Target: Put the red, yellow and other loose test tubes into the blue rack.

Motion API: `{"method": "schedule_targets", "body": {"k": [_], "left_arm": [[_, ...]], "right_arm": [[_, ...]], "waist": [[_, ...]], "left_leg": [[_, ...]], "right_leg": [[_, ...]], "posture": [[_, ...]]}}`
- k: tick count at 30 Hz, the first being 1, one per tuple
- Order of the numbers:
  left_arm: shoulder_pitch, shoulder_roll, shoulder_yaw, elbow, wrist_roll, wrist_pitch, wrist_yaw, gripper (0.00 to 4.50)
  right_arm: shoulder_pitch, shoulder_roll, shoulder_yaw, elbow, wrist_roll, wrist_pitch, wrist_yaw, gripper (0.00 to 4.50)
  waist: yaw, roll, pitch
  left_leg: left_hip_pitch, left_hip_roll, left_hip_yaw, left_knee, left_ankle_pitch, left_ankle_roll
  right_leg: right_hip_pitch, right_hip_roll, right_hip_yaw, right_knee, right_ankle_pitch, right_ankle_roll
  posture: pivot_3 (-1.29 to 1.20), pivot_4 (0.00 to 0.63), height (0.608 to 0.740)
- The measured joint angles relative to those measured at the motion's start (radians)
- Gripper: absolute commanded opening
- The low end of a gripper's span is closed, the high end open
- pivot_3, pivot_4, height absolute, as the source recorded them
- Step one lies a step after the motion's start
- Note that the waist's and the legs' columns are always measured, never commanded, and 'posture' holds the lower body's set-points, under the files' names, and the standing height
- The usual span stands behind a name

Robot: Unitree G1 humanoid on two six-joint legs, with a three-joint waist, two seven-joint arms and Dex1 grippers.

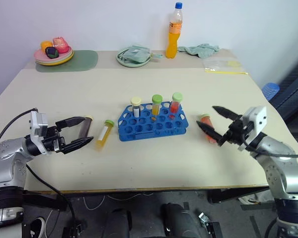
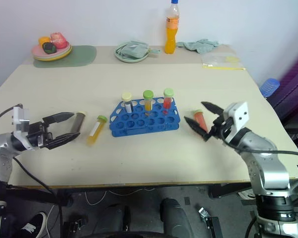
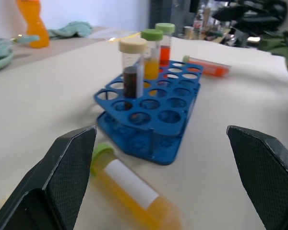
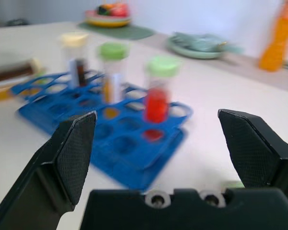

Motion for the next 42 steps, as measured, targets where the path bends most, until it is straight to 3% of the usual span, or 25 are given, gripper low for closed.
{"method": "schedule_targets", "body": {"k": [4,10,13,16,24,42], "left_arm": [[-0.03,-0.019,-0.017,-0.016,-0.001,0.01,0.002,4.48],[-0.077,-0.032,-0.032,-0.063,-0.014,0.059,0.021,4.48],[-0.069,-0.074,-0.055,-0.152,-0.025,0.089,0.061,4.48],[-0.031,-0.091,-0.062,-0.215,-0.037,0.119,0.097,4.48],[-0.008,-0.113,-0.08,-0.386,-0.068,0.189,0.179,4.48],[0.158,-0.127,-0.055,-0.628,-0.131,0.245,0.365,4.48]], "right_arm": [[-0.107,-0.023,-0.011,-0.022,0.022,0.3,-0.167,4.5],[-0.263,-0.044,-0.003,-0.074,0.12,0.702,-0.271,4.5],[-0.465,-0.045,-0.015,0.079,0.137,0.938,-0.312,4.5],[-0.521,-0.118,0.064,0.156,0.108,1.04,-0.309,4.5],[-0.607,-0.153,0.273,0.366,0.043,1.101,-0.233,4.5],[-0.801,-0.016,0.429,0.751,-0.165,0.889,-0.127,4.5]], "waist": [[0.001,0.0,0.0],[0.0,0.0,0.0],[-0.004,0.0,0.0],[-0.001,0.0,0.0],[-0.01,0.0,0.0],[-0.025,0.0,0.0]], "left_leg": [[-0.001,0.0,0.0,0.0,0.0,0.0],[-0.001,0.0,0.0,0.0,0.0,0.0],[-0.001,0.0,0.0,0.0,0.0,0.0],[-0.001,0.0,0.0,-0.002,-0.001,0.002],[-0.002,0.0,0.001,-0.002,-0.001,0.002],[-0.002,0.0,0.001,-0.002,-0.001,0.002]], "right_leg": [[-0.001,0.0,0.0,0.0,0.0,0.0],[-0.001,0.0,0.0,-0.001,0.0,0.0],[-0.001,-0.001,0.001,-0.001,0.0,0.0],[-0.002,0.0,0.0,-0.001,0.0,0.0],[-0.003,-0.001,0.001,-0.002,0.0,0.0],[-0.003,0.0,0.001,-0.002,0.0,0.001]], "posture": [[0.0,0.15,0.74],[0.0,0.15,0.74],[0.0,0.15,0.74],[0.0,0.15,0.74],[0.0,0.15,0.74],[0.0,0.15,0.74]]}}
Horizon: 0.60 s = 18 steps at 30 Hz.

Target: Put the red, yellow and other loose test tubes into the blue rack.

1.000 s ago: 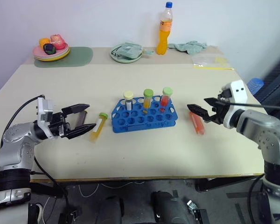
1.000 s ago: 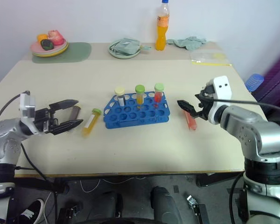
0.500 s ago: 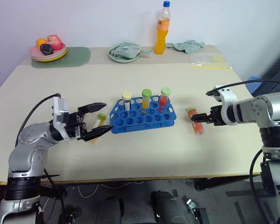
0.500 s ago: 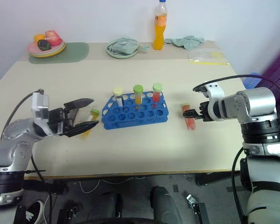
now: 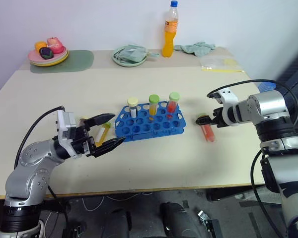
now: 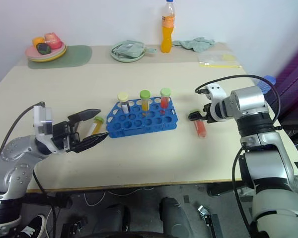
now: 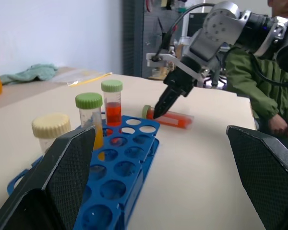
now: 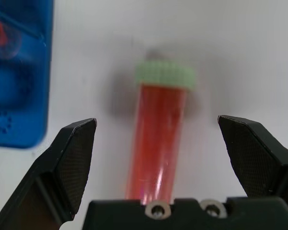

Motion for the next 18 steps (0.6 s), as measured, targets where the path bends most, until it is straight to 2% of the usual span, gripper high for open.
{"method": "schedule_targets", "body": {"k": [10,11,12,16,18], "left_arm": [[0.012,0.0,0.001,-0.017,-0.001,-0.006,0.019,4.48],[0.013,0.0,0.001,-0.016,-0.001,-0.012,0.015,4.5],[0.013,0.0,0.001,-0.012,-0.001,-0.018,0.01,4.5],[0.013,0.0,0.003,0.033,0.0,-0.042,-0.015,4.5],[0.012,0.0,0.003,0.053,0.001,-0.059,-0.028,4.5]], "right_arm": [[0.029,0.018,0.066,0.011,-0.098,-0.105,0.058,4.5],[0.032,0.018,0.067,0.009,-0.104,-0.112,0.062,3.98],[0.033,0.018,0.067,0.01,-0.111,-0.116,0.062,3.75],[0.04,0.018,0.057,0.017,-0.138,-0.129,0.06,1.75],[0.042,0.018,0.049,0.017,-0.145,-0.13,0.062,0.92]], "waist": [[-0.001,0.0,0.0],[-0.001,-0.001,0.0],[-0.001,0.0,0.0],[-0.001,0.0,0.0],[-0.002,0.0,0.0]], "left_leg": [[0.0,0.0,0.0,0.0,0.0,0.0],[0.001,0.0,0.0,0.0,0.0,0.0],[0.001,0.0,0.0,0.0,0.0,0.0],[0.001,0.0,0.0,0.0,0.0,0.0],[0.001,0.0,0.0,0.0,0.0,0.0]], "right_leg": [[0.0,0.0,0.0,0.0,0.0,0.0],[0.0,0.0,0.0,0.0,0.0,0.0],[0.0,0.0,0.0,0.0,0.0,0.0],[0.0,0.0,0.0,0.0,0.0,0.0],[0.0,0.0,0.0,0.0,0.0,0.0]], "posture": [[0.0,0.15,0.74],[0.0,0.15,0.74],[0.0,0.15,0.74],[0.0,0.15,0.74],[0.0,0.15,0.74]]}}
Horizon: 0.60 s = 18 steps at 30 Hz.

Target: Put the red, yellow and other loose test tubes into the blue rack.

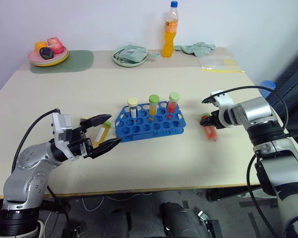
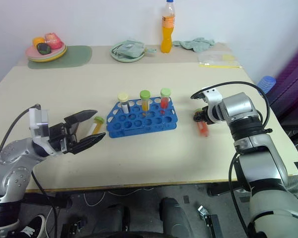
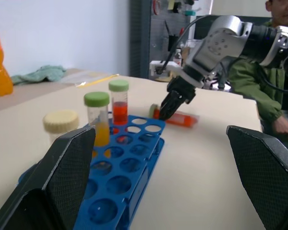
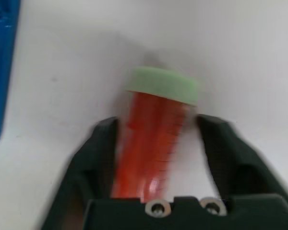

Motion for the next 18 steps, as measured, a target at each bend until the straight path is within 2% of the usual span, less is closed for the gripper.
{"method": "schedule_targets", "body": {"k": [5,10,14,16,18], "left_arm": [[-0.004,0.0,-0.001,0.055,0.007,-0.04,-0.047,4.5],[-0.022,0.005,-0.002,0.123,0.011,-0.069,-0.089,4.5],[-0.054,0.012,0.0,0.154,0.012,-0.074,-0.102,4.5],[-0.074,0.016,-0.004,0.158,0.012,-0.07,-0.103,4.5],[-0.1,0.024,-0.006,0.162,0.014,-0.066,-0.103,4.5]], "right_arm": [[0.027,-0.001,-0.042,-0.041,0.005,0.027,0.006,0.82],[0.115,-0.039,-0.131,-0.244,0.065,0.053,0.047,0.82],[0.223,-0.042,-0.315,-0.485,0.169,-0.036,0.088,0.82],[0.302,0.033,-0.453,-0.632,0.235,-0.129,0.084,0.82],[0.356,0.102,-0.521,-0.742,0.3,-0.208,0.078,0.82]], "waist": [[0.0,0.0,0.0],[0.003,0.001,0.001],[0.003,0.001,0.001],[0.002,0.001,0.001],[-0.001,0.001,0.001]], "left_leg": [[0.0,0.0,0.0,0.0,0.0,0.0],[-0.001,0.0,0.0,0.0,0.0,0.0],[-0.001,0.0,-0.001,0.0,0.0,0.0],[-0.001,0.0,-0.002,-0.001,0.0,0.0],[-0.001,0.0,-0.002,-0.001,0.0,0.0]], "right_leg": [[0.0,0.0,0.0,0.0,0.0,0.0],[0.0,0.0,0.0,-0.001,0.0,0.0],[0.0,0.0,-0.001,-0.001,0.0,0.001],[0.0,0.001,-0.001,-0.001,0.001,0.003],[0.0,0.001,-0.001,0.0,0.001,0.004]], "posture": [[0.0,0.15,0.74],[0.0,0.15,0.74],[0.0,0.15,0.74],[0.0,0.15,0.74],[0.0,0.15,0.74]]}}
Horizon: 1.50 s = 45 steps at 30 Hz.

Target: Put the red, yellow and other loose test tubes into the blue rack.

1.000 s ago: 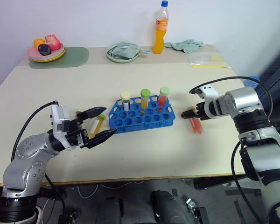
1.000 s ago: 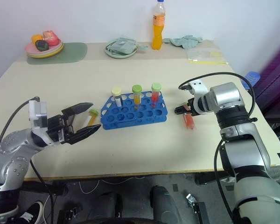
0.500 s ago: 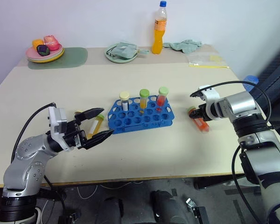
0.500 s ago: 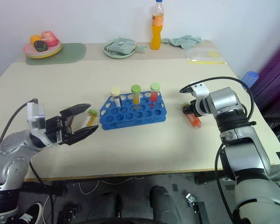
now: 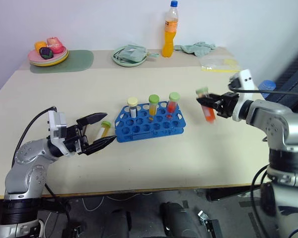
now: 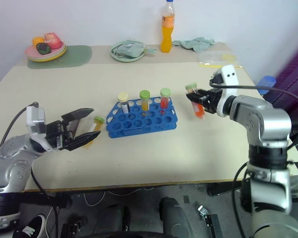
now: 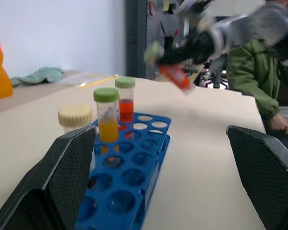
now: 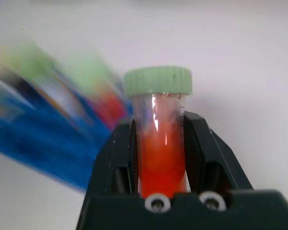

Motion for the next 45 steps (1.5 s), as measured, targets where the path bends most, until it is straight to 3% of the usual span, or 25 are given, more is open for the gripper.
{"method": "schedule_targets", "body": {"k": [6,13,17,27,45], "left_arm": [[-0.082,0.007,-0.022,0.045,0.009,0.022,-0.01,4.5],[-0.14,0.008,-0.036,0.067,0.016,0.048,-0.013,4.5],[-0.139,0.008,-0.037,0.07,0.019,0.061,-0.008,4.5],[-0.101,0.015,-0.035,0.03,0.017,0.088,0.008,4.5],[-0.1,0.032,-0.028,0.035,0.015,0.089,-0.006,4.5]], "right_arm": [[0.055,0.212,-0.101,-0.148,0.144,-0.036,-0.164,0.82],[0.16,0.419,0.035,-0.168,0.023,-0.428,-0.251,0.82],[0.22,0.493,0.12,-0.033,-0.086,-0.67,-0.256,0.82],[0.249,0.493,0.204,0.187,-0.21,-0.98,-0.239,0.82],[0.277,0.475,0.238,0.328,-0.27,-1.161,-0.235,0.82]], "waist": [[0.002,0.0,0.0],[0.002,0.0,0.0],[0.001,0.0,0.0],[0.001,0.001,0.001],[0.001,0.001,0.001]], "left_leg": [[0.0,0.0,0.0,0.0,0.0,0.0],[0.0,0.0,0.0,0.0,0.0,0.0],[0.0,0.0,0.0,0.0,0.0,0.0],[0.0,0.0,0.001,0.0,0.0,-0.001],[0.001,0.0,0.001,0.0,0.0,-0.001]], "right_leg": [[0.0,0.0,0.0,0.001,-0.001,-0.003],[0.0,0.0,0.0,0.001,-0.001,-0.003],[0.0,-0.001,0.0,0.001,-0.001,-0.003],[0.0,-0.001,0.0,0.001,-0.002,-0.003],[0.0,-0.001,0.0,0.001,-0.002,-0.004]], "posture": [[0.0,0.15,0.74],[0.0,0.15,0.74],[0.0,0.15,0.74],[0.0,0.15,0.74],[0.0,0.15,0.74]]}}
